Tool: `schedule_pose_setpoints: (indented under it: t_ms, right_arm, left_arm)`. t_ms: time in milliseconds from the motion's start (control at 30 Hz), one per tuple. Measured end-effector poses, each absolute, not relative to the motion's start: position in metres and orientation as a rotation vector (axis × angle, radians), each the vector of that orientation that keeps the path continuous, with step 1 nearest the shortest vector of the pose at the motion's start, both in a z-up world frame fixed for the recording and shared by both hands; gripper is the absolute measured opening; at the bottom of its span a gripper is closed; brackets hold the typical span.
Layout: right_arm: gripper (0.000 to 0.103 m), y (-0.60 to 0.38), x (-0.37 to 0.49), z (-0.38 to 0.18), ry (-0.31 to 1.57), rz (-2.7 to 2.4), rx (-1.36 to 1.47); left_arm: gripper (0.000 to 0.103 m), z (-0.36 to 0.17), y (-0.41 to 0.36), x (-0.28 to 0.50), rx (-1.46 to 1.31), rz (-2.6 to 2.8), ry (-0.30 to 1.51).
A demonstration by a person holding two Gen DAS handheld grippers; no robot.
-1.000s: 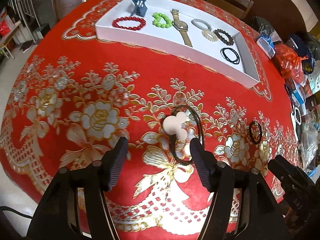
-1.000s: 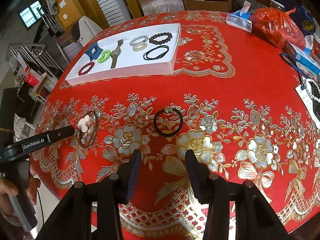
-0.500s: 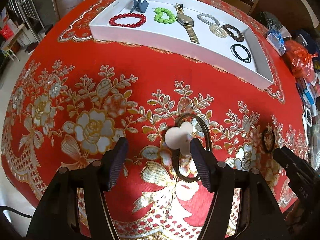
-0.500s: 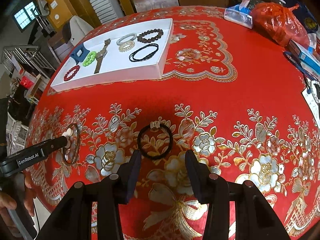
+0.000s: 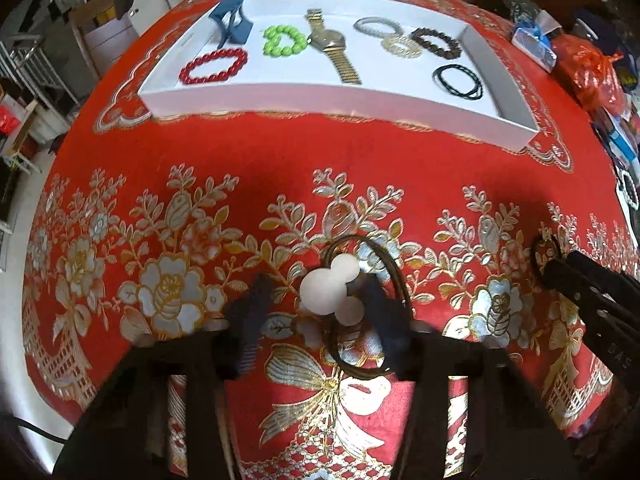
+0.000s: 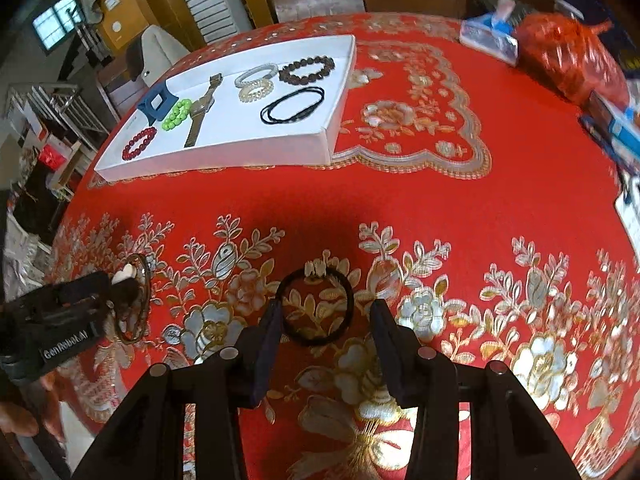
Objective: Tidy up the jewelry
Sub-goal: 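Grasp the flower-ornament hair tie with the left tool while the right tool grasps a black hair tie, then carry both hair ties into the tray and open both tools to release them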
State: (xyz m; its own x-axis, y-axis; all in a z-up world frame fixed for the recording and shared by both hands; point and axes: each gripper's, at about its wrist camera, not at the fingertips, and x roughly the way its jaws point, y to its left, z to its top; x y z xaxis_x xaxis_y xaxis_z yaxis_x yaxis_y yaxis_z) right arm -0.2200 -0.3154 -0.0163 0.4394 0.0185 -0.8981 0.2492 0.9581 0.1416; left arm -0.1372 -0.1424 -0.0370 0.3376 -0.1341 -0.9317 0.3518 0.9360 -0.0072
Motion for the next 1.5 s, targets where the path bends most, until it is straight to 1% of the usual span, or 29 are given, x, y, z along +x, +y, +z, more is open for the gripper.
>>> schedule_pose_setpoints:
  t_ms: [33, 67, 100, 133, 167, 200, 400, 800, 1167, 1500]
  right_arm:
    - [0.029, -0.313, -0.219, -0.017, 1.107, -0.152, 0.243]
    - [0.025, -0.312, -0.218, -0.017, 1.107, -0.163, 0.218]
    - [0.018, -0.311, -0.218, -0.017, 1.108, -0.172, 0.193]
    - [0.008, -0.311, -0.218, -0.018, 1.108, -0.176, 0.173]
    - [0.004, -0.31, -0.219, -0.018, 1.109, -0.172, 0.156]
    - [0.003, -0.31, -0.219, -0.018, 1.109, -0.172, 0.144]
    - [0.003, -0.312, -0.226, -0.007, 1.072, -0.139, 0.167]
    - [0.002, -0.32, -0.218, 0.043, 0.978, -0.102, 0.261]
    - [0.003, -0.319, -0.176, 0.07, 0.931, -0.087, 0.257]
    - [0.002, -0.318, -0.122, 0.067, 0.948, -0.067, 0.255]
  left_arm:
    - [0.029, -0.036, -0.143, -0.137, 0.214, -0.325, 1.188]
    - [0.029, -0.037, -0.144, -0.137, 0.218, -0.329, 1.187]
    - [0.029, -0.037, -0.144, -0.137, 0.218, -0.332, 1.186]
    - [0.028, -0.037, -0.143, -0.137, 0.214, -0.34, 1.18]
    - [0.028, -0.037, -0.142, -0.138, 0.211, -0.349, 1.174]
    - [0.028, -0.037, -0.141, -0.139, 0.206, -0.358, 1.173]
    - [0.028, -0.031, -0.125, -0.135, 0.119, -0.394, 1.224]
    - [0.028, 0.013, -0.117, -0.116, 0.082, -0.411, 1.159]
    - [0.028, 0.048, -0.131, -0.07, 0.093, -0.418, 1.096]
    - [0.028, 0.044, -0.149, -0.026, 0.111, -0.419, 1.107]
